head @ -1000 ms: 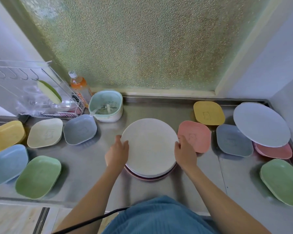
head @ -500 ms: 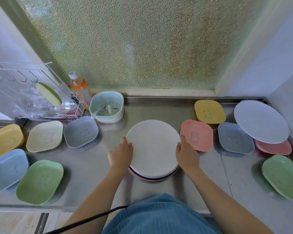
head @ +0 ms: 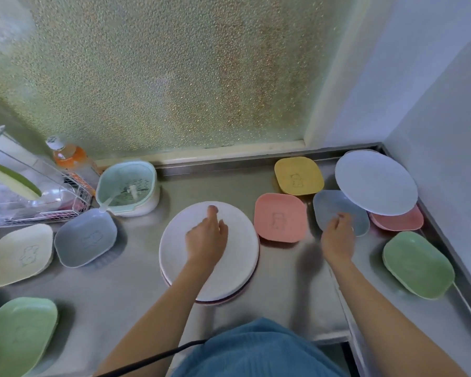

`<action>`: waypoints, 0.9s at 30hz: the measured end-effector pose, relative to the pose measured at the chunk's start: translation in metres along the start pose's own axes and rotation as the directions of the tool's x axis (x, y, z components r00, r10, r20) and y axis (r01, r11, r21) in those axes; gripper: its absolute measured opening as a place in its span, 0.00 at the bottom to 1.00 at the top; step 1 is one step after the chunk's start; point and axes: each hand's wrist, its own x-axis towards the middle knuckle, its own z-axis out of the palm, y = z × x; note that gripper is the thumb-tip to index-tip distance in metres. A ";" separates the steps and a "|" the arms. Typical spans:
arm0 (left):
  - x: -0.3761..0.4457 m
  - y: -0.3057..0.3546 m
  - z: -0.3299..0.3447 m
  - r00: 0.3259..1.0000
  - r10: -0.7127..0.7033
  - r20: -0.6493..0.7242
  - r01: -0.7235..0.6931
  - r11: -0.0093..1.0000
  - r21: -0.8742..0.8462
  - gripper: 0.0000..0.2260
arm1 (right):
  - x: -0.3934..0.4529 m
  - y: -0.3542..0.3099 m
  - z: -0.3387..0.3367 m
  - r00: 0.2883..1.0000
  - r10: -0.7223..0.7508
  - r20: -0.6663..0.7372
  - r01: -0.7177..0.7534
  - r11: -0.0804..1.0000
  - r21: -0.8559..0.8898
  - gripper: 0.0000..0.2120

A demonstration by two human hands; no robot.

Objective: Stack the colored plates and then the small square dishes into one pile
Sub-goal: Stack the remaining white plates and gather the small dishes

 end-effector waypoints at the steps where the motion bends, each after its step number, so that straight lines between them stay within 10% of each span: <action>1: 0.007 0.017 0.004 0.998 0.049 0.027 -0.050 0.999 0.020 0.14 | 0.012 0.007 -0.005 0.998 0.055 -0.012 -0.054 0.997 0.053 0.15; 10: 0.040 0.129 0.041 0.941 0.270 0.205 -0.290 0.954 0.074 0.13 | 0.117 0.054 -0.038 0.855 0.482 0.194 -0.501 0.667 0.552 0.14; 17: 0.046 0.156 0.054 0.933 0.281 0.224 -0.309 0.945 0.102 0.14 | 0.151 0.060 -0.047 0.792 0.460 0.401 -0.569 0.320 0.757 0.11; 27: 0.045 0.166 0.060 0.974 0.090 0.207 -0.078 0.995 -0.062 0.16 | 0.129 0.055 -0.071 0.836 0.300 0.460 -0.544 0.336 0.769 0.17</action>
